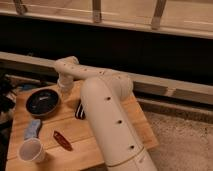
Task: Push the ceramic bowl across the table
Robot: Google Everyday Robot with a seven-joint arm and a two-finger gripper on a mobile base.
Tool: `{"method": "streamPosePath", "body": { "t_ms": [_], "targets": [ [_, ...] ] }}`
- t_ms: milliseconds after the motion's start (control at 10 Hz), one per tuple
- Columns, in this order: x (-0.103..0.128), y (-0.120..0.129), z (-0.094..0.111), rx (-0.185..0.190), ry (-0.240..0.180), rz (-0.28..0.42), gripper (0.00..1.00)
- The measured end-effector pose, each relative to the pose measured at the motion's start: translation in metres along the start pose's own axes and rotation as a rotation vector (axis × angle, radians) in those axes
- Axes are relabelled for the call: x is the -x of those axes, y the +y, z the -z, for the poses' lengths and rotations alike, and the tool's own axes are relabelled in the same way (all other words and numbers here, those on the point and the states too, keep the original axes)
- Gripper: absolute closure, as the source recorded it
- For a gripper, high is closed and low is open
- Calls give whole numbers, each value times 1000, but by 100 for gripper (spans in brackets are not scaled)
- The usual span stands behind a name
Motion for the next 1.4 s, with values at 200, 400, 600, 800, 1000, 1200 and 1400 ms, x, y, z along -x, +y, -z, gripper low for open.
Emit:
{"method": "streamPosePath", "body": {
  "t_ms": [200,400,600,800,1000,1200,1400],
  "targets": [
    [11,20,-7,22,8,44,100],
    [10,19,-9,33,16,57,100],
    [9,23,-11,32,26,68,100],
    [11,23,-6,2,-2,74,100],
    [18,33,-8,10,0,97,100],
    [22,41,-11,20,12,113,100],
    [22,43,-9,8,13,126,100]
  ]
}}
